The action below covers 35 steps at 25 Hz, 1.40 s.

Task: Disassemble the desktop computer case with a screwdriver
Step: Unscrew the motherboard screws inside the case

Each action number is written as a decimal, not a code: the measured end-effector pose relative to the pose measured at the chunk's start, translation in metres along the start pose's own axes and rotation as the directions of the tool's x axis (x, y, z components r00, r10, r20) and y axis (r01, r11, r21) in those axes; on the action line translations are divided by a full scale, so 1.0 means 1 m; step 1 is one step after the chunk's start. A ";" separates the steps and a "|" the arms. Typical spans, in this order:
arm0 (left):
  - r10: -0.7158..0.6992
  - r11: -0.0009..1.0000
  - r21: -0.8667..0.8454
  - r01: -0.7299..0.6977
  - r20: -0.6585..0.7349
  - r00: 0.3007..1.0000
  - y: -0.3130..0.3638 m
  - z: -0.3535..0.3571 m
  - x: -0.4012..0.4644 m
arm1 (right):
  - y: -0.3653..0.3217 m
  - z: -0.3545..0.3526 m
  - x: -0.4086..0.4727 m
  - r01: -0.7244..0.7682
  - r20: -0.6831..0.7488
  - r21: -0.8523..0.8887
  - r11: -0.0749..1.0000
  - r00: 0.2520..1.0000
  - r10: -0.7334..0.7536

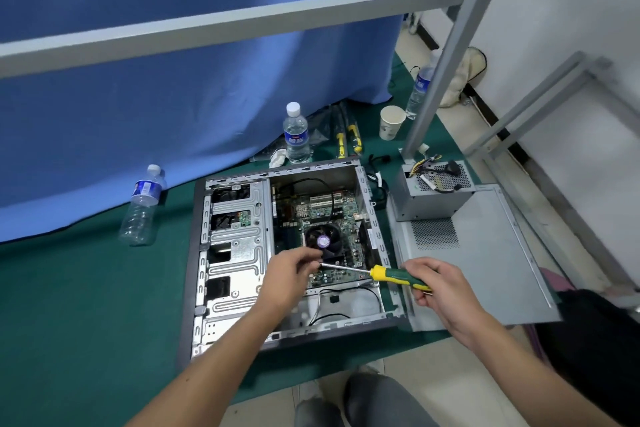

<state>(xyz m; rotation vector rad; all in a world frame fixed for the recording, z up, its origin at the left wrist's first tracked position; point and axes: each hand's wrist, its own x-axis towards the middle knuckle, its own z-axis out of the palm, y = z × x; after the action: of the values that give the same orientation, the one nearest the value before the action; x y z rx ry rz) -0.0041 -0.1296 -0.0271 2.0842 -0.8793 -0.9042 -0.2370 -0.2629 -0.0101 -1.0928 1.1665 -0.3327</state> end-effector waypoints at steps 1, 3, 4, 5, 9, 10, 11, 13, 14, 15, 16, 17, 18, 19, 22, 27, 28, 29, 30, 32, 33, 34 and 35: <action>-0.020 0.999 -0.032 0.020 -0.006 1.000 0.002 0.003 0.000 | 0.001 -0.006 0.002 -0.018 0.001 0.020 1.000 1.000 0.018; -0.119 0.972 -0.209 0.104 -0.060 0.991 0.004 0.006 0.000 | 0.002 -0.015 0.005 -0.068 -0.008 0.092 0.993 0.998 0.069; -0.194 0.930 -0.334 0.155 -0.088 0.977 0.005 0.008 0.001 | 0.002 -0.019 0.007 -0.102 -0.006 0.161 0.982 0.994 0.105; -0.262 0.880 -0.432 0.197 -0.095 0.961 0.006 0.010 0.000 | 0.002 -0.022 0.008 -0.147 0.018 0.236 0.961 0.989 0.147; -0.342 0.755 -0.566 0.330 0.089 0.936 0.022 0.033 -0.004 | -0.007 -0.028 0.005 -0.375 0.354 0.265 0.888 0.895 0.272; -0.336 0.731 -0.580 0.359 0.151 0.930 0.027 0.042 -0.004 | -0.009 -0.026 0.005 -0.399 0.409 0.219 0.891 0.866 0.287; -0.326 0.718 -0.582 0.381 0.202 0.924 0.034 0.052 -0.004 | -0.010 -0.022 0.006 -0.401 0.424 0.165 0.901 0.854 0.302; -0.312 0.723 -0.559 0.405 0.259 0.914 0.046 0.071 -0.005 | -0.011 -0.012 0.009 -0.271 0.328 0.016 0.962 0.911 0.251; -0.309 0.727 -0.551 0.410 0.271 0.912 0.052 0.080 -0.006 | -0.010 -0.009 0.011 -0.156 0.262 -0.069 0.985 0.950 0.169; -0.306 0.730 -0.548 0.409 0.272 0.912 0.056 0.088 -0.007 | -0.009 -0.006 0.012 -0.044 0.227 -0.137 0.990 0.971 0.075; -0.305 0.732 -0.549 0.403 0.265 0.915 0.060 0.094 -0.008 | -0.007 -0.005 0.014 0.041 0.218 -0.181 0.983 0.976 0.000; -0.307 0.733 -0.551 0.400 0.257 0.916 0.063 0.099 -0.008 | -0.005 -0.005 0.015 0.098 0.214 -0.203 0.974 0.975 -0.053; -0.312 0.734 -0.546 0.404 0.256 0.915 0.065 0.102 -0.007 | -0.002 -0.006 0.016 0.136 0.198 -0.231 0.963 0.976 -0.091; -0.318 0.737 -0.536 0.412 0.264 0.911 0.067 0.105 -0.006 | 0.001 -0.008 0.019 0.165 0.171 -0.274 0.948 0.978 -0.121; -0.334 0.740 -0.502 0.448 0.303 0.892 0.073 0.114 -0.004 | 0.010 -0.014 0.026 0.223 0.169 -0.389 0.894 0.971 -0.169; -0.246 0.961 -0.127 0.247 0.027 0.969 0.077 0.097 0.006 | 0.032 -0.033 0.053 0.102 -0.081 -0.326 0.940 0.988 -0.135; -0.185 0.981 0.046 0.190 -0.100 0.978 0.073 0.085 0.010 | 0.040 -0.040 0.062 0.033 -0.142 -0.337 0.941 0.986 -0.086; -0.143 0.963 0.196 0.184 -0.207 0.968 0.065 0.070 0.015 | 0.051 -0.044 0.069 -0.029 -0.177 -0.373 0.927 0.983 -0.041; -0.134 0.929 0.297 0.219 -0.282 0.950 0.053 0.054 0.020 | 0.061 -0.046 0.074 -0.075 -0.191 -0.422 0.904 0.982 -0.008; -0.220 0.825 0.436 0.360 -0.338 0.915 0.027 0.021 0.032 | 0.080 -0.040 0.082 -0.143 -0.215 -0.483 0.864 0.976 0.041; -0.282 0.774 0.487 0.405 -0.307 0.909 0.017 0.007 0.037 | 0.089 -0.035 0.087 -0.169 -0.232 -0.488 0.856 0.971 0.059; -0.337 0.739 0.524 0.424 -0.257 0.906 0.007 -0.001 0.041 | 0.096 -0.030 0.092 -0.190 -0.251 -0.489 0.852 0.965 0.072; -0.379 0.714 0.555 0.426 -0.205 0.902 -0.001 -0.003 0.043 | 0.100 -0.024 0.097 -0.198 -0.266 -0.494 0.847 0.961 0.069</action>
<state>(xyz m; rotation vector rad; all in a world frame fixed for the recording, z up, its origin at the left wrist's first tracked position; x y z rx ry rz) 0.0215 -0.1613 -0.0402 2.9259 -0.7285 -0.8184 -0.2478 -0.2957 -0.1471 -1.4558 1.5987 -0.0310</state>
